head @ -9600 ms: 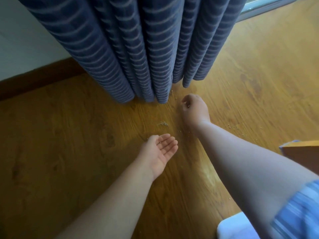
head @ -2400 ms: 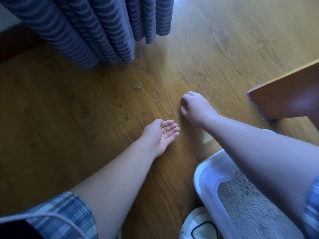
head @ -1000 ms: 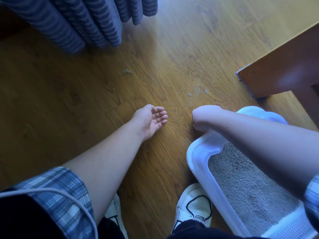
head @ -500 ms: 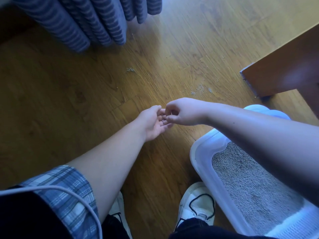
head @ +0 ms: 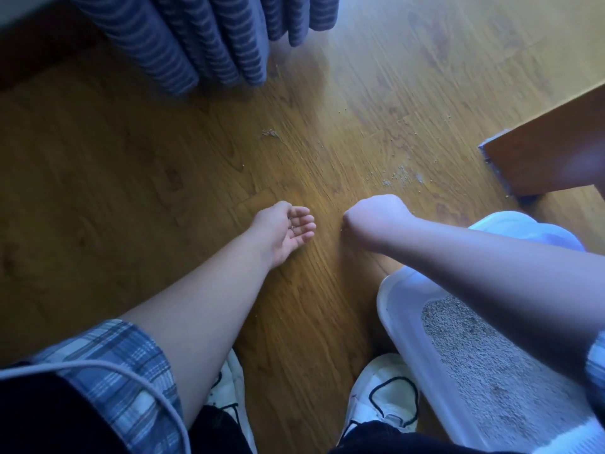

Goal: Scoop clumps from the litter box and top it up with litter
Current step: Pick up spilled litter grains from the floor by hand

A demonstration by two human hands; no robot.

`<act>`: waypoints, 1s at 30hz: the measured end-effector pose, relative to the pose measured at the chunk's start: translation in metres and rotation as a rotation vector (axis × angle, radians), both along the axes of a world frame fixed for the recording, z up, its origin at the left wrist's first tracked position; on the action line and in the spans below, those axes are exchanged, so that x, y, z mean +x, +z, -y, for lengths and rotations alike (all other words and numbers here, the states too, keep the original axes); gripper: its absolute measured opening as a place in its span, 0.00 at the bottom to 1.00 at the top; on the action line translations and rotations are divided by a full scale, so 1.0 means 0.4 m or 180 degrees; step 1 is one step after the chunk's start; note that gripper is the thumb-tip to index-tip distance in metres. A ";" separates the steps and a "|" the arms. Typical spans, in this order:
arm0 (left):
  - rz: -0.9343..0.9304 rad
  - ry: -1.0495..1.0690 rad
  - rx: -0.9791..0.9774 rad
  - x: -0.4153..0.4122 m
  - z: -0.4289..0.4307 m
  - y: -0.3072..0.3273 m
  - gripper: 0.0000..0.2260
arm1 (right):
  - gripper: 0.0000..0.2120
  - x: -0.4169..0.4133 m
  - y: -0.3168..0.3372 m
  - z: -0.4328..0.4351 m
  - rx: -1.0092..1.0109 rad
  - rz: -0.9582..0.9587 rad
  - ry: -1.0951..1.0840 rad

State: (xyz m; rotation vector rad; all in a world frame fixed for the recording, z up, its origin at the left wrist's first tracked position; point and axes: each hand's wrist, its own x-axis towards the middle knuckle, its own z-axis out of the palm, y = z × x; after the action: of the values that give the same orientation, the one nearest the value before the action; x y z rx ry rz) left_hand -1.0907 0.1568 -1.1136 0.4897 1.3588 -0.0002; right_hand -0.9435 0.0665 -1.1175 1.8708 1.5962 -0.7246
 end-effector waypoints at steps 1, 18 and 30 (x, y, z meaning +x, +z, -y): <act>0.0011 -0.0059 -0.0013 0.002 0.004 0.001 0.15 | 0.11 -0.004 0.002 -0.001 -0.0004 0.0047 0.0100; 0.0239 -0.0071 -0.0187 0.026 0.048 0.011 0.14 | 0.10 0.036 0.076 -0.005 0.0612 -0.1681 -0.1337; -0.0111 0.0115 0.0234 0.022 0.016 -0.016 0.14 | 0.07 -0.043 0.014 -0.025 0.0033 -0.0192 -0.0107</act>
State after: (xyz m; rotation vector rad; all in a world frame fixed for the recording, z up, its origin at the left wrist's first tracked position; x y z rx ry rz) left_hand -1.0820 0.1506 -1.1201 0.5291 1.4052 0.0713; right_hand -0.9605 0.0767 -1.1120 1.9038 1.6118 -0.7957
